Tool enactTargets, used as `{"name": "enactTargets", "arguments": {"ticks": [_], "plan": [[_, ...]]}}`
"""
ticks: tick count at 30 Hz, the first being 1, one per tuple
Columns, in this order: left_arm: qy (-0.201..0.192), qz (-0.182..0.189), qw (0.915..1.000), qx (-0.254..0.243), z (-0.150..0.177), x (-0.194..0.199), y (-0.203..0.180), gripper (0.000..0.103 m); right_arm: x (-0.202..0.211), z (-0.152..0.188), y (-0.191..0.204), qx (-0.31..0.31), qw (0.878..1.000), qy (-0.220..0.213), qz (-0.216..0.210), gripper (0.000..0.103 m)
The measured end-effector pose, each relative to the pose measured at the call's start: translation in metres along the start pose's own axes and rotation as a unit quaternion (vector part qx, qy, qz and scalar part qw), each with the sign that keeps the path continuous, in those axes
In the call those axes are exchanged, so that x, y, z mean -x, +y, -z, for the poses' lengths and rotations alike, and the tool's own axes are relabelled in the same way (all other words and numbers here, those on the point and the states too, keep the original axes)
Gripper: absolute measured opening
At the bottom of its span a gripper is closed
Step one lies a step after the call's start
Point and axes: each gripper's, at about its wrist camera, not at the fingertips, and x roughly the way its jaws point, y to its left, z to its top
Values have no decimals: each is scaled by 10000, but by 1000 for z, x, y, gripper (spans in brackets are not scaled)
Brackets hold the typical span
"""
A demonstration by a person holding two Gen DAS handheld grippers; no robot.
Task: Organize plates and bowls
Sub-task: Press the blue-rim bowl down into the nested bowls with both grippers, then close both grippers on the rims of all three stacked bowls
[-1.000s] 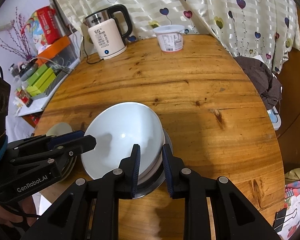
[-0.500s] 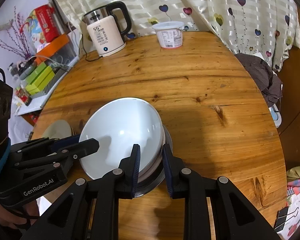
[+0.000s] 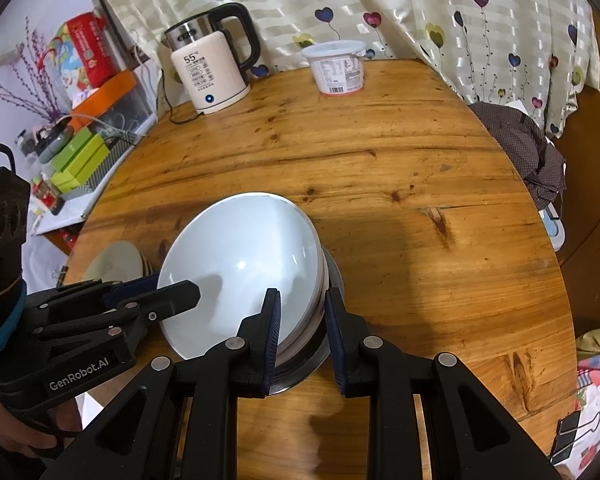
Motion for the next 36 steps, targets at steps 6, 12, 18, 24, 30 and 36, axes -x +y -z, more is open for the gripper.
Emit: {"name": "enactTargets", "arguments": {"ticks": [6,12,18,24,30,36], "plan": [[23,-10,10000,-7,-1,-3,-1,26,-2,0,-1,-12,10000,3,10,22],[56,65,9999,71,-3,-4,-2,26,-4,0,-4,-39,10000,23,21,22],[75,143,9998,147,-2,-2,-3,26,1,-2,-4,-48,10000,-13,17,22],[15,144,9998,143,-2,3,-3,26,4,-2,-4,-83,10000,-34,-16,22],[-99,196,9997,104,-2,11,-5,26,9,-2,-3,-61,9999,-127,-1,22],[-85,271,9995,169,-2,12,-1,26,9,-2,-1,-36,9999,-128,17,22]]}}
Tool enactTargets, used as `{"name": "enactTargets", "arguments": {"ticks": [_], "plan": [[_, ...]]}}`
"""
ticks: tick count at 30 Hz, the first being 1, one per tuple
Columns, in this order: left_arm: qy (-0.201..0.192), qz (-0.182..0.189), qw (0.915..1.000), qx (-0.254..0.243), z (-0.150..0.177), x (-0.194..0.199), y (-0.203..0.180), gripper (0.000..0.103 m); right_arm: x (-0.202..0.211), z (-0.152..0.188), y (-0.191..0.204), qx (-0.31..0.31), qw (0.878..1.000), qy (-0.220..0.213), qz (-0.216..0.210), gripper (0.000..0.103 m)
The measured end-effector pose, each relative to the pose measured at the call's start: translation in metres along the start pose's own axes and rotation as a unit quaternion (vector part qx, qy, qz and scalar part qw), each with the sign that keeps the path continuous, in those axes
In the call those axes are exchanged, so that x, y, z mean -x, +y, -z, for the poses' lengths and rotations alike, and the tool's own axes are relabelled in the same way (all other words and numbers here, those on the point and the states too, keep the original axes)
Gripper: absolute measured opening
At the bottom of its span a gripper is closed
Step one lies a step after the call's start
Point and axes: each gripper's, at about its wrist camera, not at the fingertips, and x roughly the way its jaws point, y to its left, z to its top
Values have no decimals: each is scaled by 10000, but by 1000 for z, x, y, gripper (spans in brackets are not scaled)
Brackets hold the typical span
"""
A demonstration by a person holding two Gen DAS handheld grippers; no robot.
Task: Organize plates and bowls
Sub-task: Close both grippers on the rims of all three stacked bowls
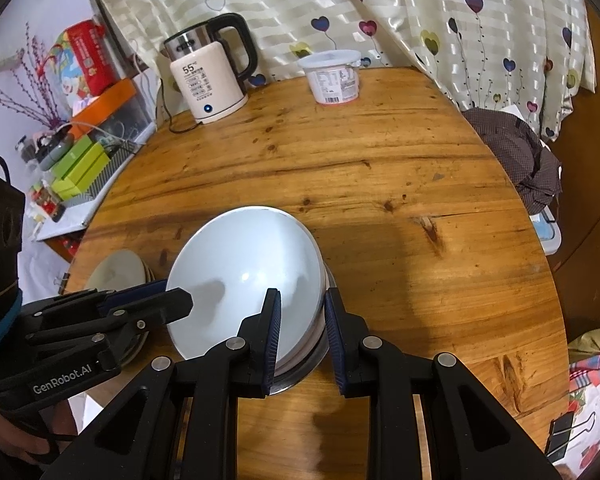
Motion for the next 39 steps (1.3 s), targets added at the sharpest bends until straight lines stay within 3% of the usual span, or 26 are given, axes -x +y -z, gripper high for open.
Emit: {"name": "enactTargets", "arguments": {"ticks": [39], "plan": [[-267,-37,9992,-289,6,3,-1,26,-1,6,-1,172,9998,-100,39,15]]}}
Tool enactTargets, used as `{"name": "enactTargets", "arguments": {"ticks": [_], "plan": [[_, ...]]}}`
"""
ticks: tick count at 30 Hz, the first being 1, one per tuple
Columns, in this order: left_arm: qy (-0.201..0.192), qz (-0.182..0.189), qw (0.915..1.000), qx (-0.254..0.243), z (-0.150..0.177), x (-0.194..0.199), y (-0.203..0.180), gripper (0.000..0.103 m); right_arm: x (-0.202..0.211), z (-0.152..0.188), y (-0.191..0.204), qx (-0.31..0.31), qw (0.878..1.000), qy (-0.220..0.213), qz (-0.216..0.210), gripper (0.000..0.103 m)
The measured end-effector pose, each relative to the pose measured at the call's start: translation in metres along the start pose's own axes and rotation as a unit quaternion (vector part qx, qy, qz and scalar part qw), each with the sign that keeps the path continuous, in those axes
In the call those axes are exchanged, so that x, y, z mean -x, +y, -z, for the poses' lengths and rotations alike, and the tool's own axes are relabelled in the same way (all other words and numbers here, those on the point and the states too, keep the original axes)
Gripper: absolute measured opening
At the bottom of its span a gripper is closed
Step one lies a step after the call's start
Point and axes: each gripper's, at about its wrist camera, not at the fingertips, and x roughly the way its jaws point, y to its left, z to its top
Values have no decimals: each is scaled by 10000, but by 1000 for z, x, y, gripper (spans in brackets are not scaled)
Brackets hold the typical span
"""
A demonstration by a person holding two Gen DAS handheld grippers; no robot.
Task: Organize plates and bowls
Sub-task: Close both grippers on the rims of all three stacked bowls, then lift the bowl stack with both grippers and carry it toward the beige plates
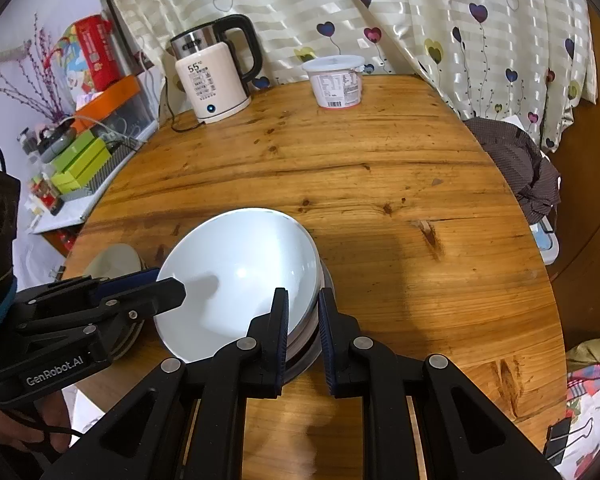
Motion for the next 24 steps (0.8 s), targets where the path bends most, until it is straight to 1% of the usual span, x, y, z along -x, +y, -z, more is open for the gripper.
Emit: {"name": "enactTargets", "arguments": {"ticks": [5,11,16,20,24], "plan": [[-16,4,10000,75,0,2,2,26,2,0,-6,-146,9997,29,-190,15],[-139,-48,9998,149,-1,10,7,26,8,0,-9,-198,9995,-27,-239,16],[-227,-16,9996,162,0,16,11,26,13,1,-16,-309,9989,-79,-330,16],[-381,40,9991,202,1,22,19,26,18,2,-26,-485,9977,-125,-467,16],[-416,23,9984,384,3,23,34,26,22,4,-36,-579,9964,-162,-606,16]]}}
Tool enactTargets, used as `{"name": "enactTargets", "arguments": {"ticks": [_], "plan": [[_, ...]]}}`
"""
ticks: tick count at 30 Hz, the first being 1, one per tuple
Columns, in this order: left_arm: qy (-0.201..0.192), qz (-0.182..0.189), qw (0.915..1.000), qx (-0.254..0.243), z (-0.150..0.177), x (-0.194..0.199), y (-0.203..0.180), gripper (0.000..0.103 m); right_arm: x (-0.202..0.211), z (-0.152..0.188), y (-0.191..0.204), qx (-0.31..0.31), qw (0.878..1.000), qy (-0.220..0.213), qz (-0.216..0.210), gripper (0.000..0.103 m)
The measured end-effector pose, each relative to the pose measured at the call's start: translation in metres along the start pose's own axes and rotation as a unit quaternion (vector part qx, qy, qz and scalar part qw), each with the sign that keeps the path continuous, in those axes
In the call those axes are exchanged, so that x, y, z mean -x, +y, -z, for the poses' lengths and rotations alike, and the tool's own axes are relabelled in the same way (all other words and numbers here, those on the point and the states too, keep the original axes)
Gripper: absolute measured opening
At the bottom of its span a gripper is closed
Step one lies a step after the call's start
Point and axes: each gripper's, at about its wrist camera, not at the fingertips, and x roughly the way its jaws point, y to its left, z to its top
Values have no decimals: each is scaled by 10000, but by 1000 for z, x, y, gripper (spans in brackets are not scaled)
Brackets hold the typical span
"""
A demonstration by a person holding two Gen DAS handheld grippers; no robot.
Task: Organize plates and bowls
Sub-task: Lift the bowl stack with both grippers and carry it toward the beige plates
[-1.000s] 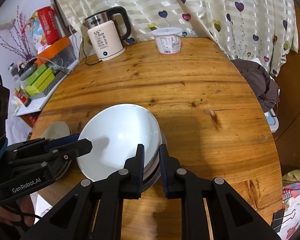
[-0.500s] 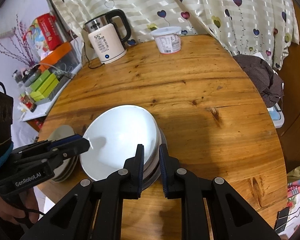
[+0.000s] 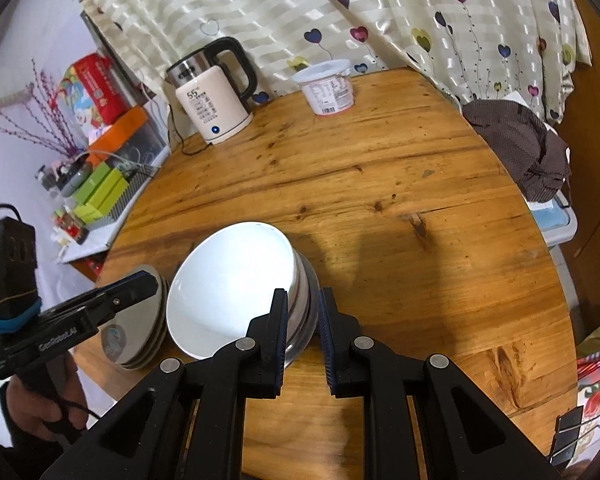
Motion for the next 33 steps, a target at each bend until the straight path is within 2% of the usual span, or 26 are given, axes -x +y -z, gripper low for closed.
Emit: {"name": "enactTargets", "arguments": {"ticks": [4,9,14,23,33], "plan": [[82,30,9997,237,3,-3,15,26,1,2,-14,-162,9998,-53,-127,16],[256,179,9984,476,8,-10,27,26,-6,5,-28,-375,9988,79,-294,20],[440,515,9955,658,10,-17,29,26,-20,11,-39,-682,9941,368,-761,20],[702,661,9924,760,12,-31,33,26,-37,16,-44,-827,9894,647,-1008,20],[952,797,9895,734,12,-42,33,26,-44,14,-44,-905,9850,726,-1277,12]]}}
